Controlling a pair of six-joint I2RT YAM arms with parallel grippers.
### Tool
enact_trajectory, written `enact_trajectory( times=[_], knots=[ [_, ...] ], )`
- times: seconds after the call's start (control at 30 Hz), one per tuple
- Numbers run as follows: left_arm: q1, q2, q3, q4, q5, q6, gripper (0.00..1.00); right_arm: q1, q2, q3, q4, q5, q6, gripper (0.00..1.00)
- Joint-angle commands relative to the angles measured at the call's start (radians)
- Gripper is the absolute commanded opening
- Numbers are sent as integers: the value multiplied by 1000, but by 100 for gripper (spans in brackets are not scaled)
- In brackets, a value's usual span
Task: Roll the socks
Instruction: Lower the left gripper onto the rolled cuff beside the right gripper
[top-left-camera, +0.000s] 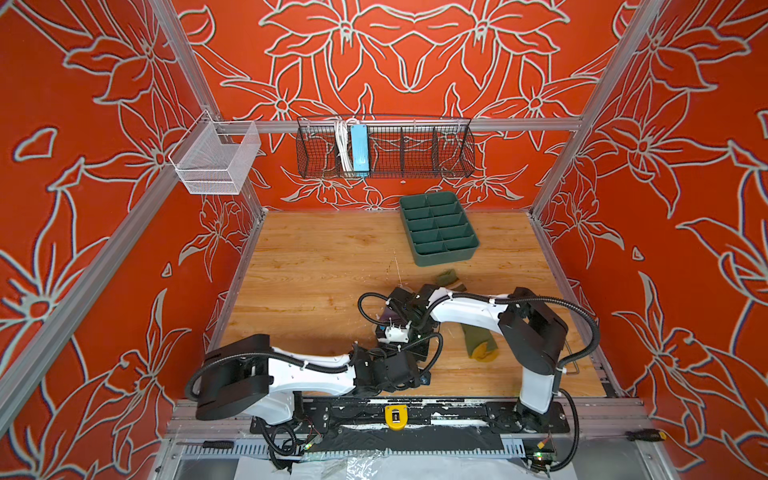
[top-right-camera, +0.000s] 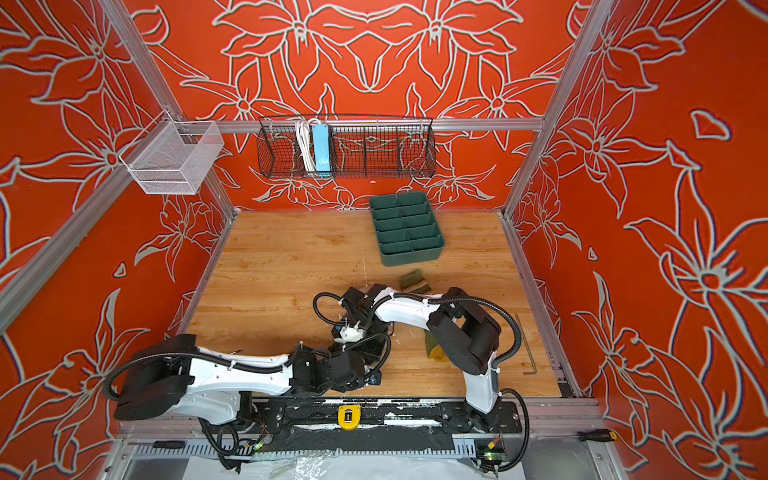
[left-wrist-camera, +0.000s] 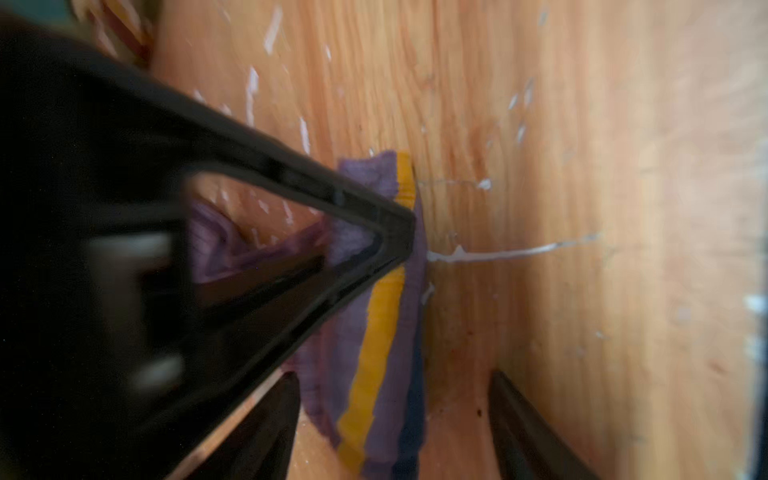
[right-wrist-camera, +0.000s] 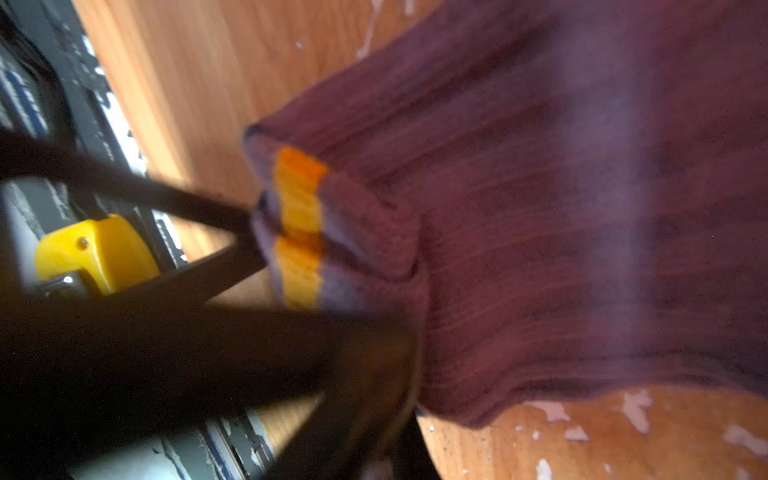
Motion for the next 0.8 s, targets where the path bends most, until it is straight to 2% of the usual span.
enact_trajectory(
  times=[0.0, 0.1, 0.17, 0.5, 0.6, 0.67, 0.77],
  knots=[
    [32, 47, -24, 32, -29, -46, 67, 27, -28, -25, -9, -48, -21, 0],
    [46, 50, -54, 85, 7, -29, 64, 26, -38, -26, -12, -51, -19, 0],
    [52, 61, -62, 109, 23, -14, 58, 25, -43, -24, -13, -51, -19, 0],
    [54, 57, -28, 34, 68, -40, 11, 14, -87, -44, 14, 11, -3, 0],
    [54, 34, -9, -14, 109, -62, 2, 3, -124, -66, 46, 63, 15, 0],
    [54, 16, 4, -41, 138, -81, 0, -9, -158, -87, 65, 114, 35, 1],
    [54, 0, 13, -72, 187, -89, 0, -39, -241, -128, 77, 192, 66, 18]
  ],
)
